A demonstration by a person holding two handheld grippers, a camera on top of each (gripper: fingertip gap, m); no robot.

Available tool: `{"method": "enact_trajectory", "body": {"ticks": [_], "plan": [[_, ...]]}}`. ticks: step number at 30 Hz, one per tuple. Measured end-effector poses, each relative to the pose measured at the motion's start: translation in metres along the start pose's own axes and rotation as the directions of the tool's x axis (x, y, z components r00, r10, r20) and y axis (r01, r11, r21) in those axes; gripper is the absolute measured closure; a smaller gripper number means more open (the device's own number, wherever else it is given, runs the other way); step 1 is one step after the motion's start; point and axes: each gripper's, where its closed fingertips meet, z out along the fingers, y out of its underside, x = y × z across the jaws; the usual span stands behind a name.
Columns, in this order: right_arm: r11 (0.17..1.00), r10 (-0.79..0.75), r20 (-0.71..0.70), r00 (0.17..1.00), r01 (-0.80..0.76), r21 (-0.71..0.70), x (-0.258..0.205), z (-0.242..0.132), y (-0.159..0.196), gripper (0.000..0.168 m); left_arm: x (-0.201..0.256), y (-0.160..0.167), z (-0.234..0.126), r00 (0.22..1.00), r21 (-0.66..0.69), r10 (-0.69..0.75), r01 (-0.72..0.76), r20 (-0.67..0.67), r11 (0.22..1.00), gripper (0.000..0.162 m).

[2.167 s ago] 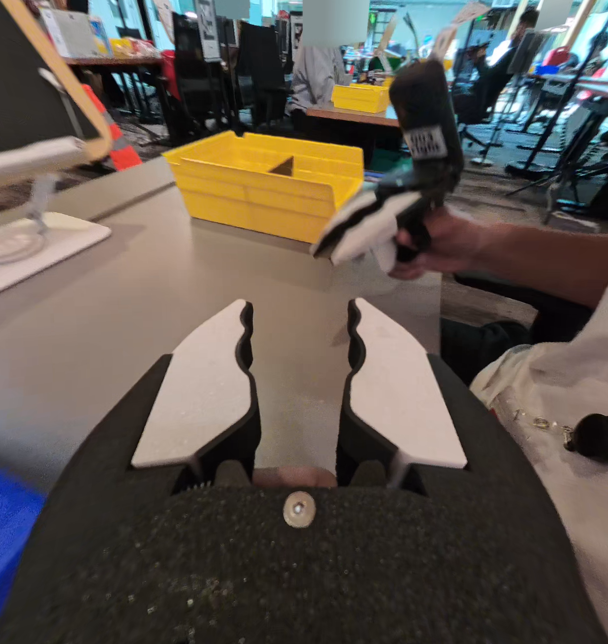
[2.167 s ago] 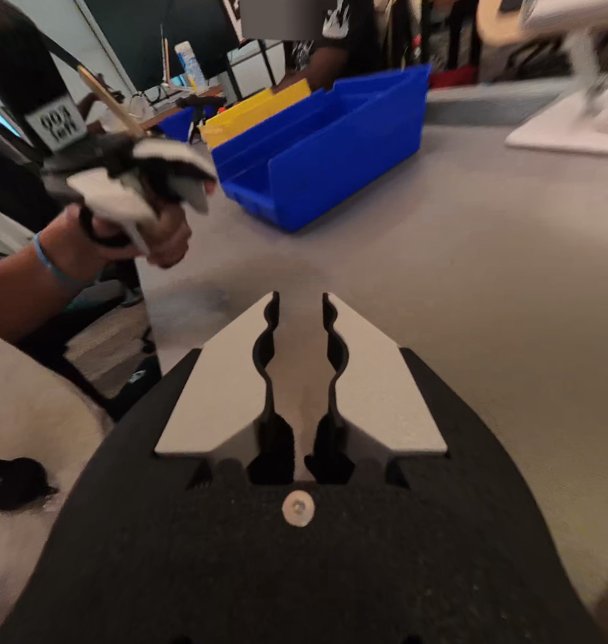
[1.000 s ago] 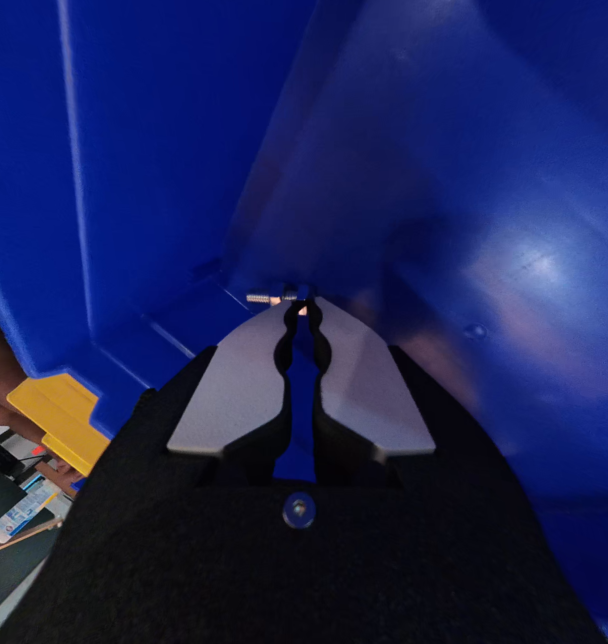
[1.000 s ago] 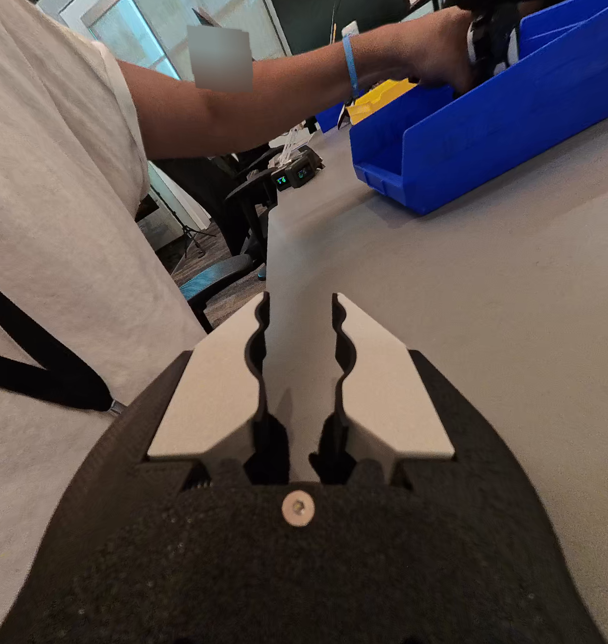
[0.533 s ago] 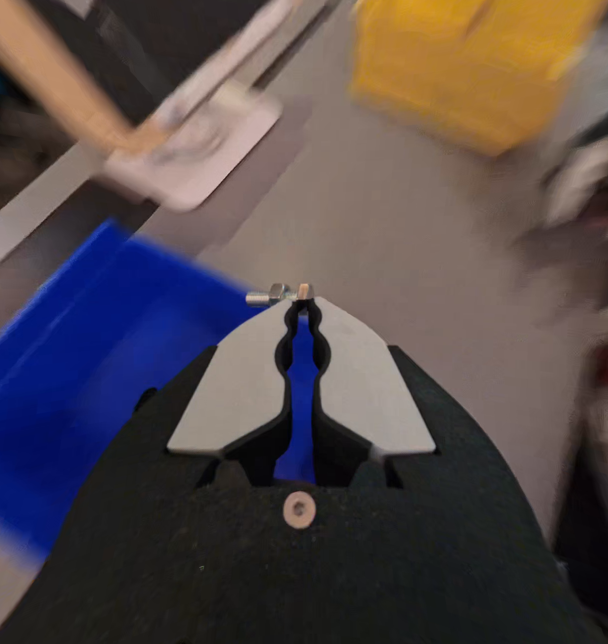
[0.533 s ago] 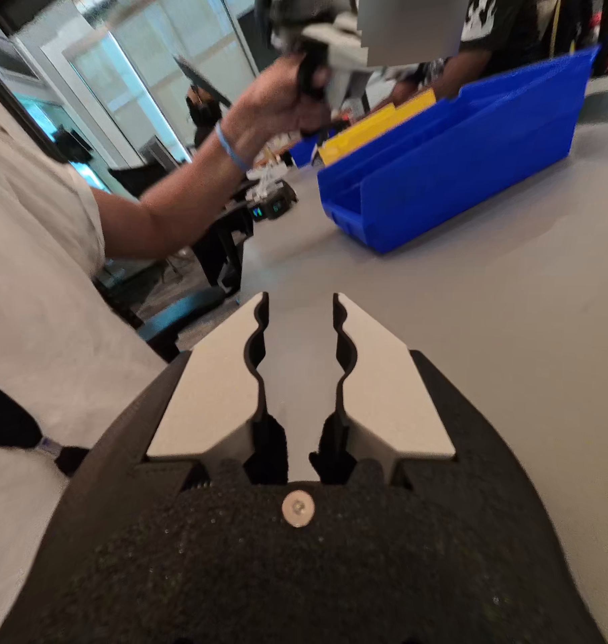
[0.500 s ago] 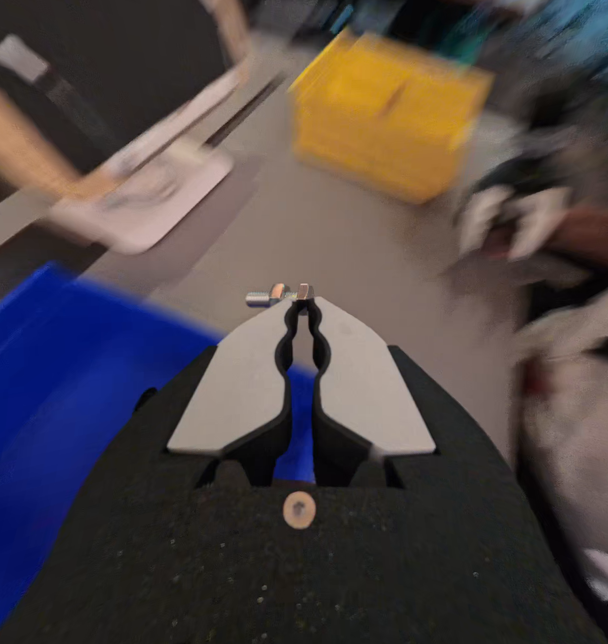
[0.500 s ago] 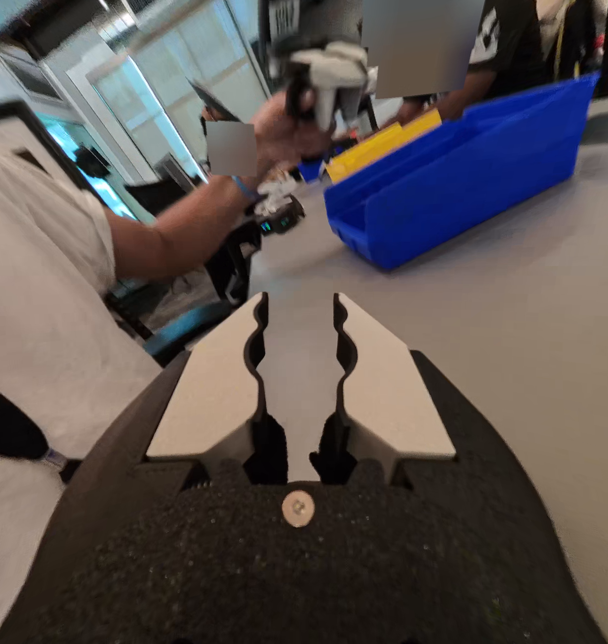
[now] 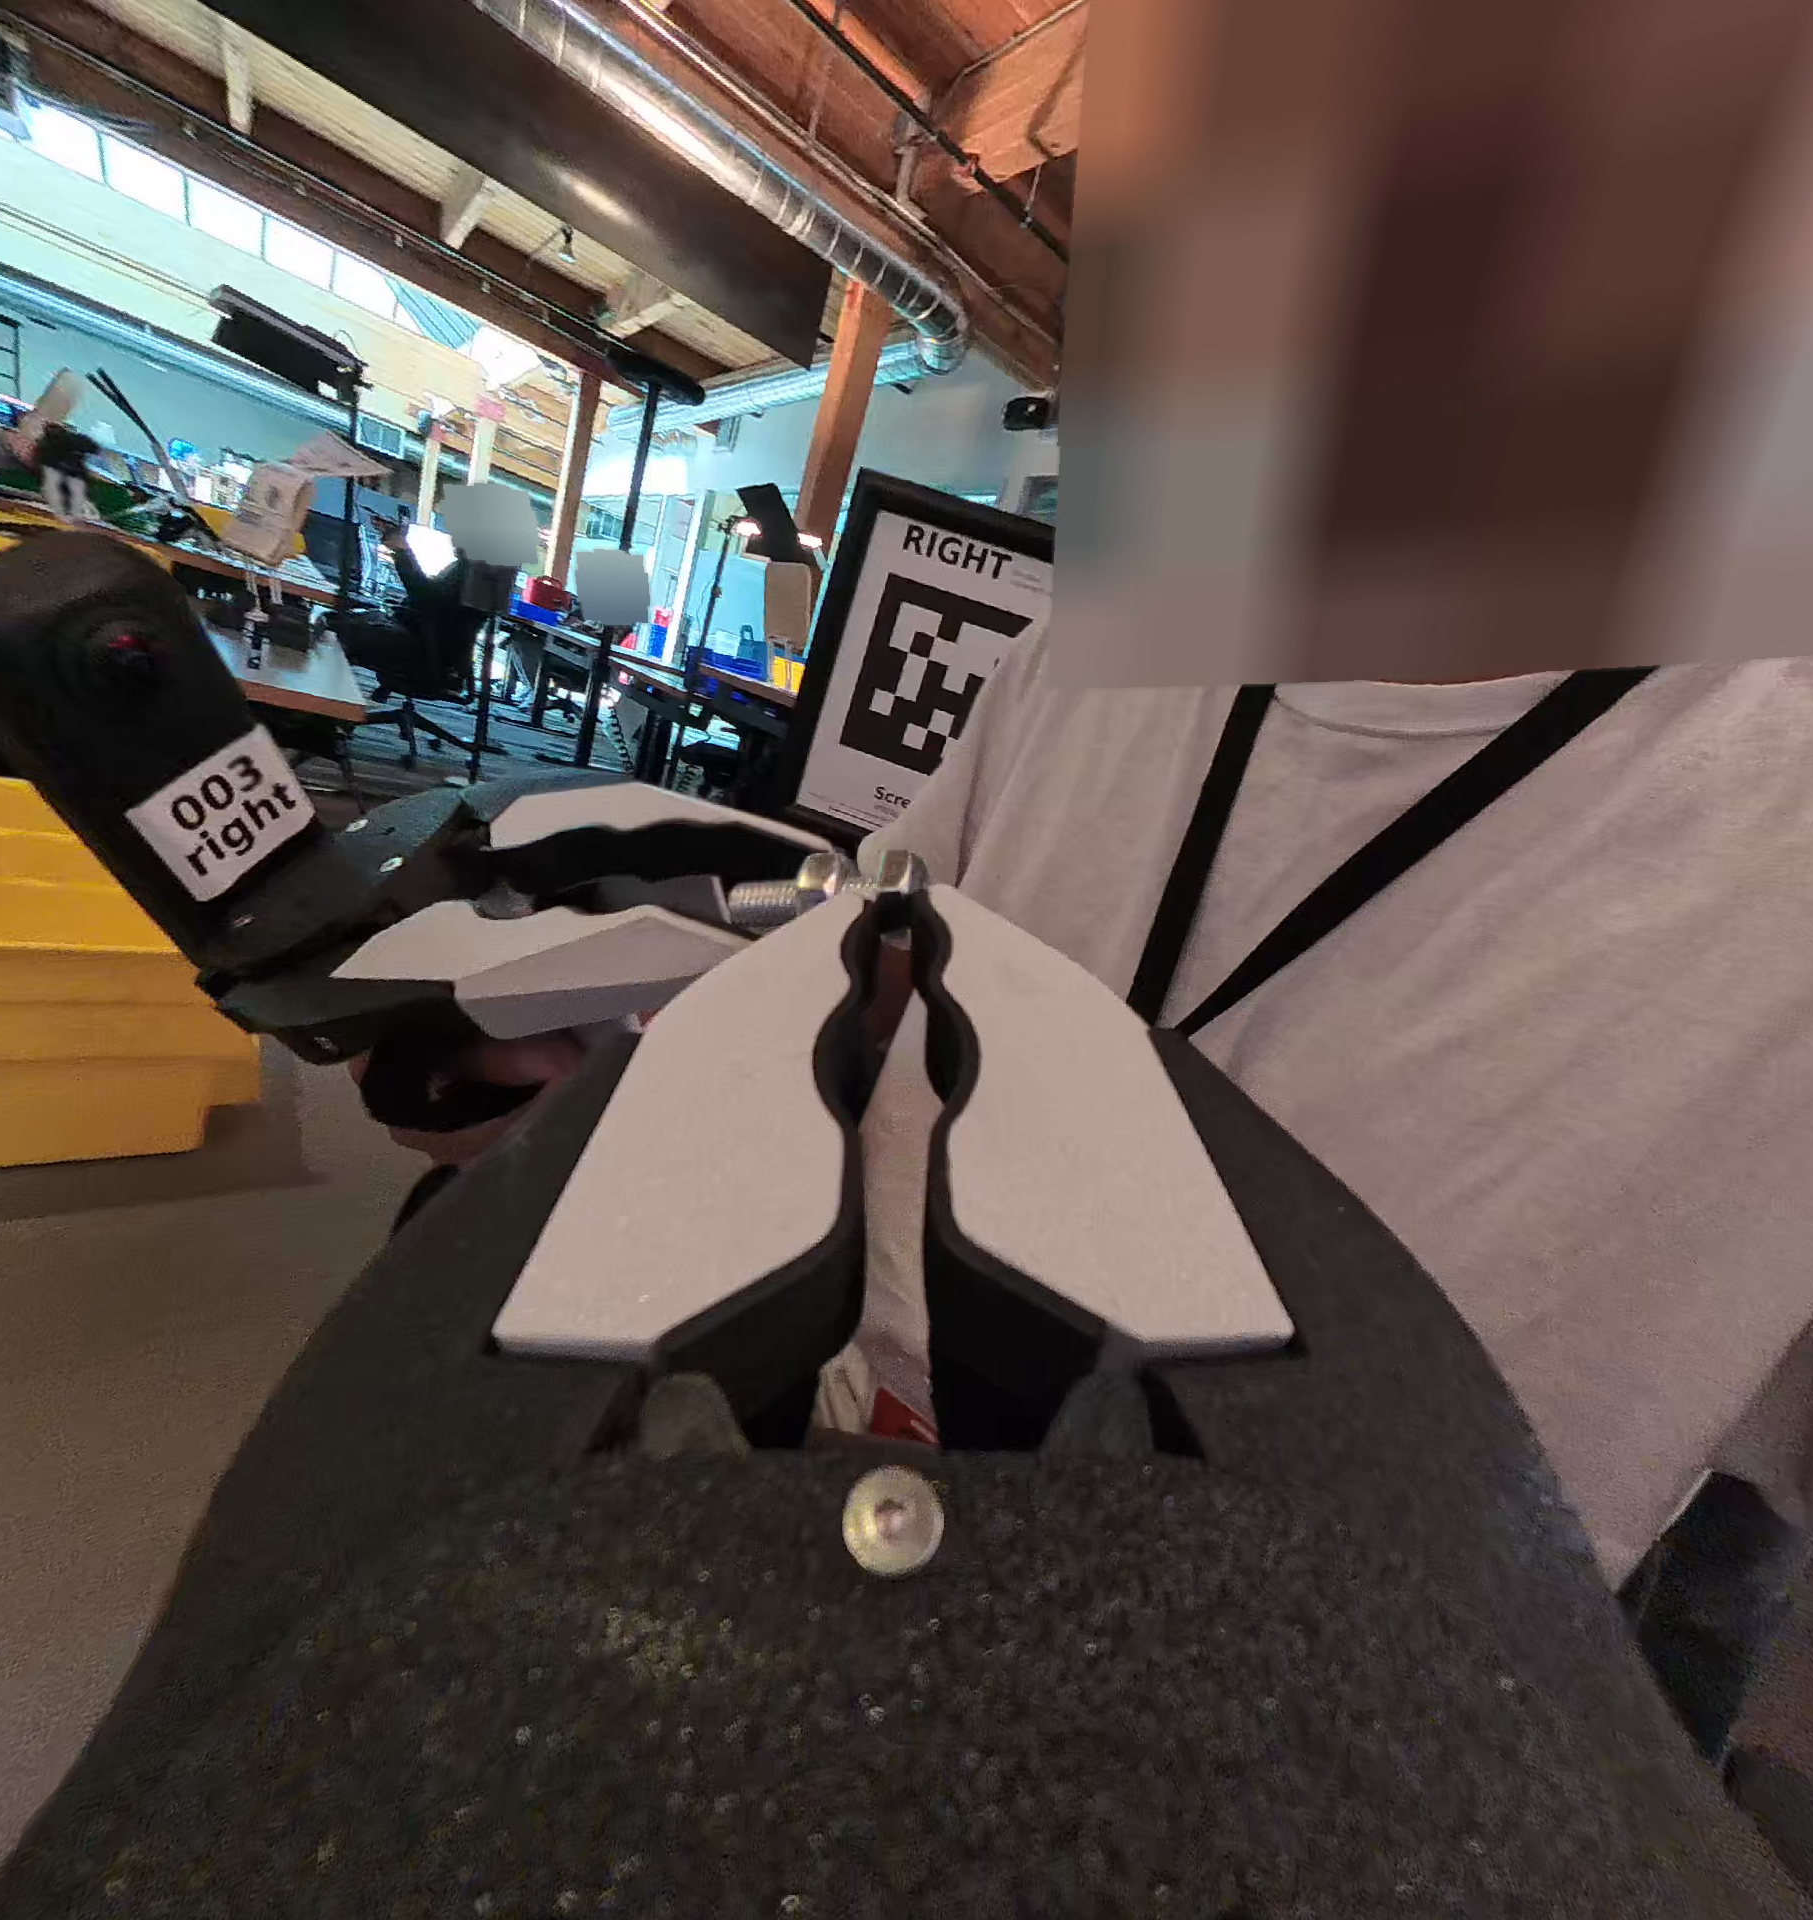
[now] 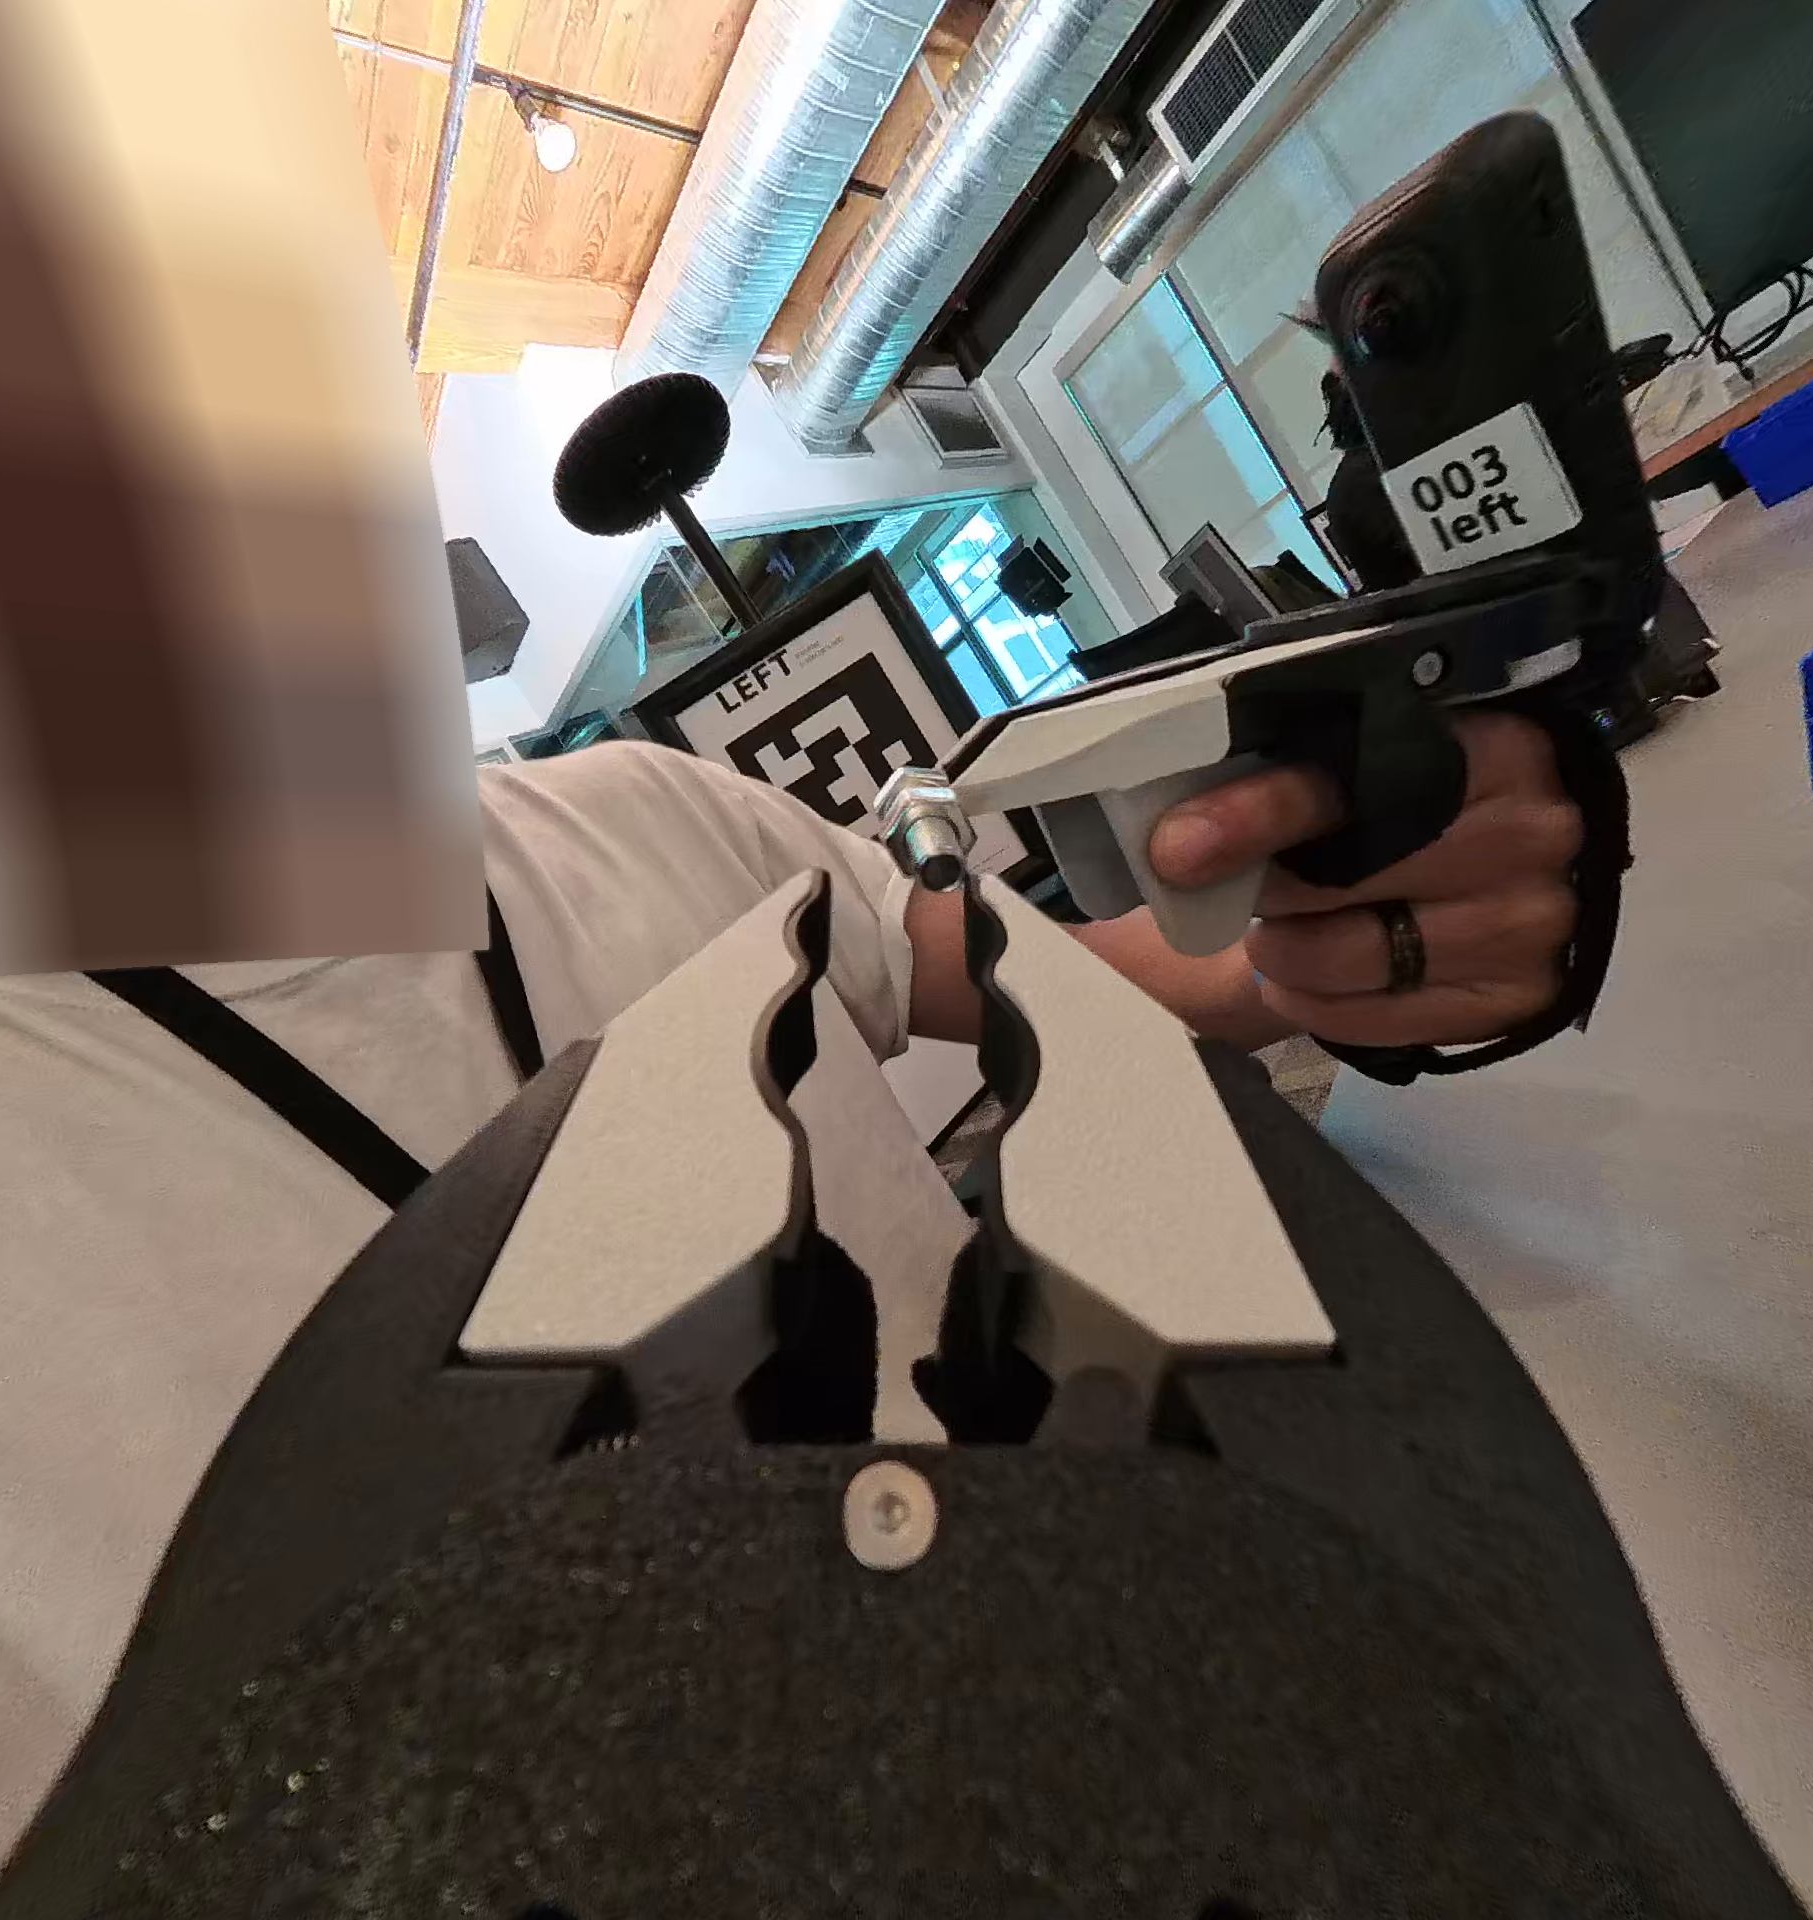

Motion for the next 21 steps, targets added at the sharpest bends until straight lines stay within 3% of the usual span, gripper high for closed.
{"method": "enact_trajectory", "body": {"ticks": [8, 12, 14, 16, 18, 21], "plan": [[1.000, 0.026, -0.007, 1.000, -0.026, 0.017, 0.002, -0.001, 0.011, 0.153, -0.002, 0.013, 0.008, 0.997, 0.025, -0.068, 0.069, -0.044, 0.997, 0.157], [0.999, 0.011, -0.073, 0.997, -0.008, 0.041, 0.008, -0.011, 0.007, 0.155, -0.015, 0.013, 0.005, 0.994, 0.071, -0.108, 0.107, 0.011, 0.992, 0.157], [0.999, 0.005, -0.132, 0.991, 0.001, 0.049, 0.016, -0.020, 0.007, 0.159, -0.029, 0.014, -0.001, 0.988, 0.095, -0.112, 0.102, 0.105, 0.990, 0.155], [0.997, -0.020, -0.261, 0.965, 0.038, 0.065, 0.036, -0.036, 0.007, 0.160, -0.050, 0.021, -0.011, 0.954, 0.061, -0.047, 0.031, 0.296, 0.998, 0.148], [0.997, -0.039, -0.373, 0.927, 0.059, 0.041, 0.056, -0.054, 0.015, 0.160, -0.070, 0.032, -0.024, 0.860, -0.028, 0.078, -0.074, 0.505, 0.997, 0.131], [0.999, 0.001, -0.450, 0.893, 0.020, 0.042, 0.076, -0.073, 0.026, 0.160, -0.082, 0.051, -0.036, 0.681, -0.216, 0.305, -0.215, 0.666, 0.952, 0.128]]}}
